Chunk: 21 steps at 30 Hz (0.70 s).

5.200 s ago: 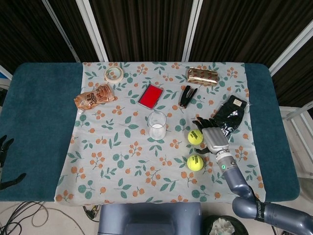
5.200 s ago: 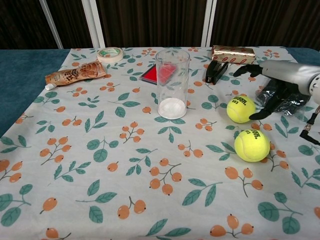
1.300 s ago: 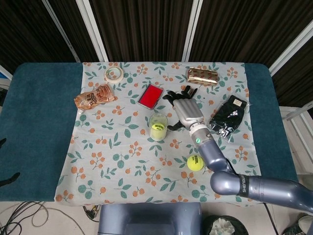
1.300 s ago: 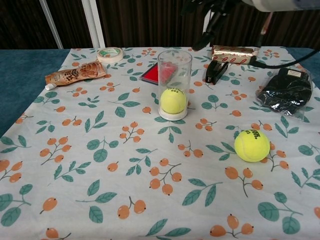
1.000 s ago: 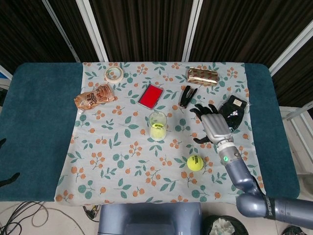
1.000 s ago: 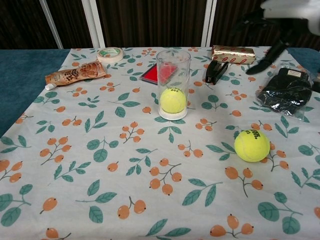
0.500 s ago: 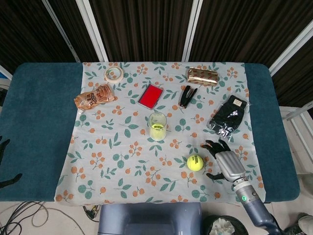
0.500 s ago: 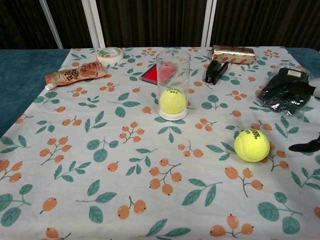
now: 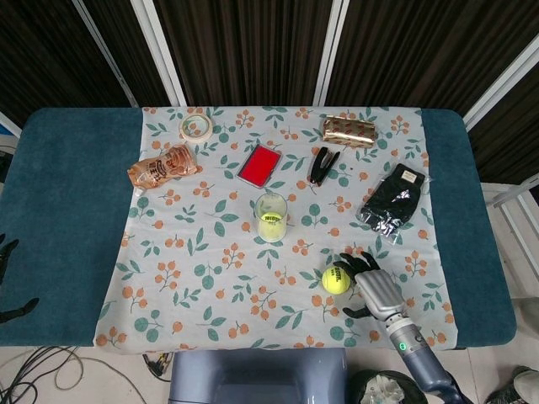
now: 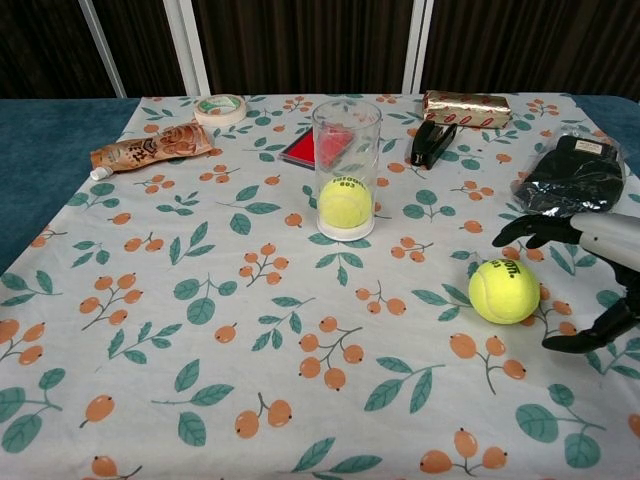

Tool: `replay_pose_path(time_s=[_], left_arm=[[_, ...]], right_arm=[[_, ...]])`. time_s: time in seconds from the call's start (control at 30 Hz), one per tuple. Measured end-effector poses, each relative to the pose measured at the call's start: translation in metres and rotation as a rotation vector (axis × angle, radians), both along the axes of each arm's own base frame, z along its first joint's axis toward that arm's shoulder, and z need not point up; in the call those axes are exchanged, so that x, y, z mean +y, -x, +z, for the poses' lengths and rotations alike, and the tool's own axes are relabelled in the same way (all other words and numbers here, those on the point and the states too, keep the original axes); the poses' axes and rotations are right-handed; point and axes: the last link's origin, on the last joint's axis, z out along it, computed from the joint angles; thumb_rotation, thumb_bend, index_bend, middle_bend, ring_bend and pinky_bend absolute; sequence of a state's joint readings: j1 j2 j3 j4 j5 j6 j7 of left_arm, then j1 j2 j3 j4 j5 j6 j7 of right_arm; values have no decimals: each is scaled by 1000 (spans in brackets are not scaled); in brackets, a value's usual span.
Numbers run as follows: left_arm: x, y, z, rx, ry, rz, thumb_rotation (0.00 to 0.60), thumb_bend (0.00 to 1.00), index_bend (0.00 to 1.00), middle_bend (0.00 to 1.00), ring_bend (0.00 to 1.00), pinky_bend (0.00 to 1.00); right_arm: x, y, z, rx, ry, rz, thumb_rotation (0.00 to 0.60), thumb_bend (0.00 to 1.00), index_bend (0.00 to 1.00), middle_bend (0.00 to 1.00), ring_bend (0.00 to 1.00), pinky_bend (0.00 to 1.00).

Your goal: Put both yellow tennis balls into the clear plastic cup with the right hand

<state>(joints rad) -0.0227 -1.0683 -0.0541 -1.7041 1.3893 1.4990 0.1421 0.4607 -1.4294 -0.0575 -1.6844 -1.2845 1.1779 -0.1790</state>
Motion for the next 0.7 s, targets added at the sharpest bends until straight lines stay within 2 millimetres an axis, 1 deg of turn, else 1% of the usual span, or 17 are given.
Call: replay_pose_path(time_s=[0.1, 0.3, 0.5, 0.6, 0.7], left_arm=[[0, 0, 0, 0, -3, 0, 600, 42, 120, 0, 0, 0], [0, 1, 1, -1, -3, 4, 600, 42, 120, 0, 0, 1], [1, 2, 2, -4, -7, 7, 600, 42, 120, 0, 0, 1], [1, 2, 3, -6, -10, 10, 600, 42, 120, 0, 0, 1], [1, 2, 4, -7, -10, 12, 600, 42, 119, 0, 0, 5]], right_arm=[[-2, -2, -7, 7, -3, 7, 600, 235, 193, 110, 211, 0], [-10, -5, -19, 22, -3, 7, 600, 233, 193, 110, 296, 0], [-16, -6, -31, 54, -10, 6, 600, 234, 240, 124, 359, 0], [-20, -5, -35, 67, -8, -1, 600, 286, 305, 186, 420, 0], [-24, -4, -37, 77, -2, -5, 600, 391, 385, 281, 494, 0]])
